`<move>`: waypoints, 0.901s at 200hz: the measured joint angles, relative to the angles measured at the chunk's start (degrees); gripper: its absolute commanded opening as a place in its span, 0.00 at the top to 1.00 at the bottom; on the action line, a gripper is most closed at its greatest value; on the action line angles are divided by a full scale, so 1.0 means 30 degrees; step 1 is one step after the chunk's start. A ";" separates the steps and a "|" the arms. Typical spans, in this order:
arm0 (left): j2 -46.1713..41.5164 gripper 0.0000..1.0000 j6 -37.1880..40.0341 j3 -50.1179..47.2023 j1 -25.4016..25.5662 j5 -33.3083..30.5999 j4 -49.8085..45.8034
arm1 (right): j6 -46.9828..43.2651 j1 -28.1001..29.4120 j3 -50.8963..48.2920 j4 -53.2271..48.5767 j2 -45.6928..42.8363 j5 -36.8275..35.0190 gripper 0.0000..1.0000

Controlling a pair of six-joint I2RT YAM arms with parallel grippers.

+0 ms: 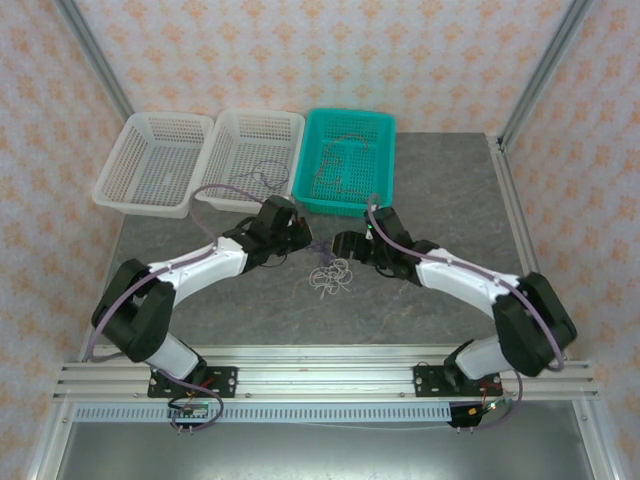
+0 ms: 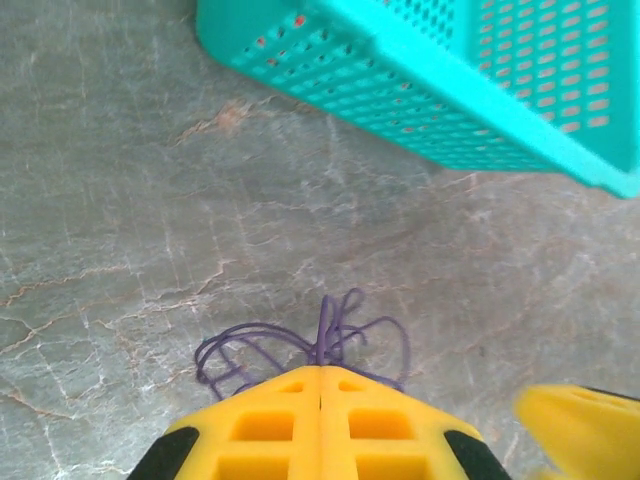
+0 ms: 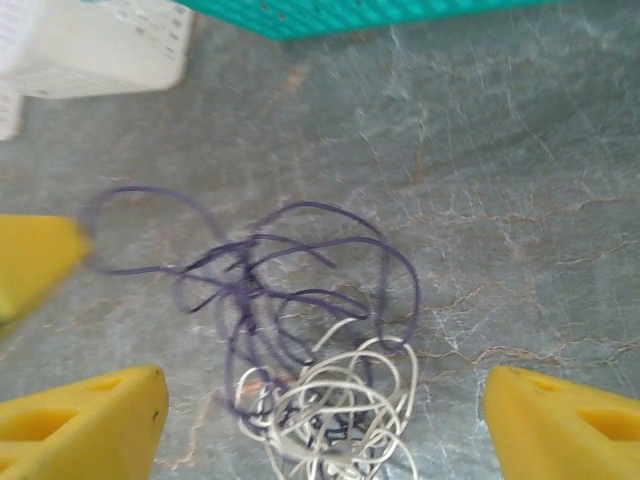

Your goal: Untangle the cables

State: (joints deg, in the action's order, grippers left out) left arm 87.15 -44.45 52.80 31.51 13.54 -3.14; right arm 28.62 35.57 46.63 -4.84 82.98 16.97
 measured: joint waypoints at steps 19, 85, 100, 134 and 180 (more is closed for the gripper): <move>-0.1020 1.00 0.0495 -0.0051 0.0000 0.0007 -0.0015 | 0.0175 0.0058 0.0962 -0.0721 0.1887 -0.0007 0.47; -0.3942 1.00 0.1792 -0.0721 0.0000 -0.0772 -0.0780 | 0.1683 -0.0073 0.0306 -0.1690 0.3300 -0.1610 0.89; -0.4364 1.00 0.1938 -0.0809 0.0000 -0.0860 -0.1005 | 0.1712 -0.0233 -0.0270 -0.1676 0.2725 -0.1821 0.81; -0.4262 1.00 0.2142 -0.0816 0.0007 -0.0656 -0.1005 | 0.0991 -0.0007 -0.0969 -0.1093 0.0015 -0.1275 0.50; -0.3985 1.00 0.2149 -0.0947 0.0510 -0.0488 -0.0998 | 0.1494 0.1530 -0.0801 0.3009 -0.0663 0.0124 0.45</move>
State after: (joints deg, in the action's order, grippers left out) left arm 75.20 -38.00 49.95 33.04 12.08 -6.13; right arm 33.10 40.16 44.23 4.19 80.99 17.34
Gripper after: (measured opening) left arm 0.044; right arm 0.561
